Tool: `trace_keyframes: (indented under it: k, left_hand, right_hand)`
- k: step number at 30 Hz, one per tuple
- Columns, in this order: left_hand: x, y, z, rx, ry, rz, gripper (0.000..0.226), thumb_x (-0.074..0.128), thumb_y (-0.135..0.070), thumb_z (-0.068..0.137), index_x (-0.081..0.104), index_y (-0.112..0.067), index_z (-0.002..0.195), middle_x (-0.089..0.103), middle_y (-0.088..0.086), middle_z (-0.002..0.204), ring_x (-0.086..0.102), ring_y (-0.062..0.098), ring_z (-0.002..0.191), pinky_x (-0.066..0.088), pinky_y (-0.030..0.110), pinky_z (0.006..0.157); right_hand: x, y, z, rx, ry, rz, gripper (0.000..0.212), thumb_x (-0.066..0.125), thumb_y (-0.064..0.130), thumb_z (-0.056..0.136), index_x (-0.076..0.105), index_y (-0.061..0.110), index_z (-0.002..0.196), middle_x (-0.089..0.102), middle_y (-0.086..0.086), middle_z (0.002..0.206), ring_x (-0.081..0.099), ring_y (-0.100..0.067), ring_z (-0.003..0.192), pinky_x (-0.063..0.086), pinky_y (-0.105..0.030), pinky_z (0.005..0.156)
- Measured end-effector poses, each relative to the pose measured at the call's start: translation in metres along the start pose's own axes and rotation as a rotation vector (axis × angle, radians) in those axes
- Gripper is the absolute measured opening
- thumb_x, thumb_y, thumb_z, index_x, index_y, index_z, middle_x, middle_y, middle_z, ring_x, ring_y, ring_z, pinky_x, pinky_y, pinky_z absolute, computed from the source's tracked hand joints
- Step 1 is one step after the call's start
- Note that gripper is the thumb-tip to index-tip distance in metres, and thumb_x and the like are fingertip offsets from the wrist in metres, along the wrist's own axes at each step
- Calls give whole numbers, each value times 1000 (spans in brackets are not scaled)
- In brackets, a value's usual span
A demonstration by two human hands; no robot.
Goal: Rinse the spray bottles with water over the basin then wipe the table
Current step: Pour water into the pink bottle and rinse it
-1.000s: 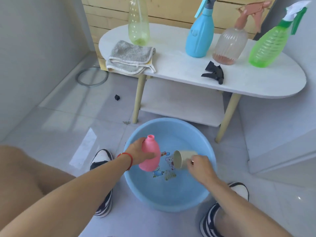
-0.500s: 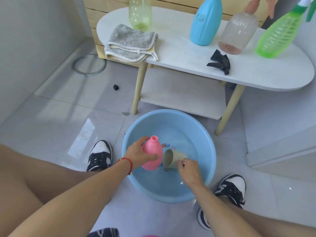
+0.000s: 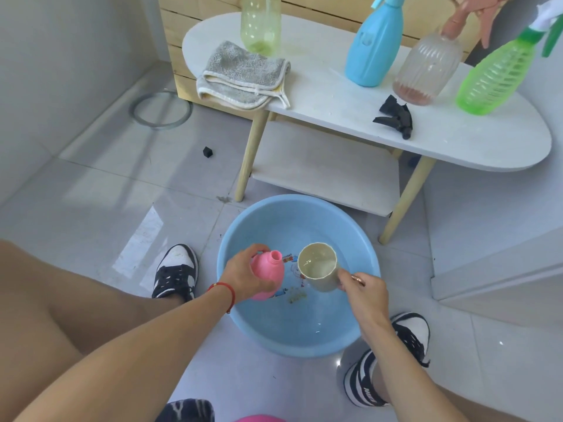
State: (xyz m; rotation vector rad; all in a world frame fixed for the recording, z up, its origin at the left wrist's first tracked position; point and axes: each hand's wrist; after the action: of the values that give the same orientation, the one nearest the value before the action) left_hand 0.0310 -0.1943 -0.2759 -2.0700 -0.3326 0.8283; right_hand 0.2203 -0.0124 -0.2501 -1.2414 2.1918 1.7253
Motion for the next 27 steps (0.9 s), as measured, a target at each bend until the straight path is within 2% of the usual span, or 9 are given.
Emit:
trace_keyframes:
  k: [2,5,7,11,15,19,23,27]
  left_hand:
    - [1,-1,0,6,1,-4,71,88,-39,54,58,-46,118,58,-10,120,62,18,104,57,30,74]
    - [2,-6,0,3,19,-10,70,87,-40,56,57,-48,118,56,-9,120,62,18,103,59,34,77]
    - [4,-10,0,15,31,-5,70,87,-43,56,56,-49,118,55,-9,120,62,18,103,61,37,80]
    - [5,-11,-1,35,24,18,73,86,-50,51,54,-50,116,54,-8,120,61,19,104,60,34,77]
    - [8,-11,0,65,13,53,67,90,-42,60,55,-48,117,52,-7,117,59,17,105,56,31,78]
    - [11,-10,1,71,25,71,68,89,-40,58,55,-48,117,51,-7,118,56,18,108,54,31,80]
    - [13,-9,3,76,30,98,70,89,-40,58,55,-48,118,51,-6,119,55,19,111,51,30,81]
    - [13,-9,4,72,39,111,72,88,-42,56,54,-48,119,50,-7,119,54,20,112,55,35,84]
  right_hand:
    - [-5,11,-2,-51,-37,40,56,72,38,72,31,2,60,39,-5,60,34,-18,60,24,-32,56]
    - [-11,26,-9,-115,-72,82,52,75,20,77,28,15,54,26,-1,57,24,-19,61,24,-34,57]
    - [-13,33,-13,-159,-95,87,53,75,16,79,27,15,56,23,0,56,22,-20,61,24,-34,57]
    - [-12,41,-18,-254,-130,37,47,72,13,78,30,3,60,25,-1,56,22,-18,59,24,-32,56]
    - [-9,47,-21,-351,-184,-14,49,72,10,77,28,9,56,27,1,55,24,-19,58,27,-33,55]
    - [-6,53,-24,-434,-221,-94,51,76,12,80,33,11,52,40,-8,55,32,-19,55,32,-32,54]
    - [-4,54,-25,-506,-255,-130,54,77,10,78,31,15,51,40,-3,52,34,-19,53,31,-29,53]
    - [-3,55,-27,-572,-268,-159,47,76,6,77,36,6,52,43,0,51,41,-20,54,32,-28,54]
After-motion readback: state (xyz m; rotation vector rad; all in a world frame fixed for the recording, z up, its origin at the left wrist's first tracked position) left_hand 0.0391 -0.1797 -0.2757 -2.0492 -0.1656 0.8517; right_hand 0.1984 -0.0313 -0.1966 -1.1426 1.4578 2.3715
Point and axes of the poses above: each hand's wrist, its own z-axis towards the middle knuckle, its own x-axis out of the palm, y = z × x
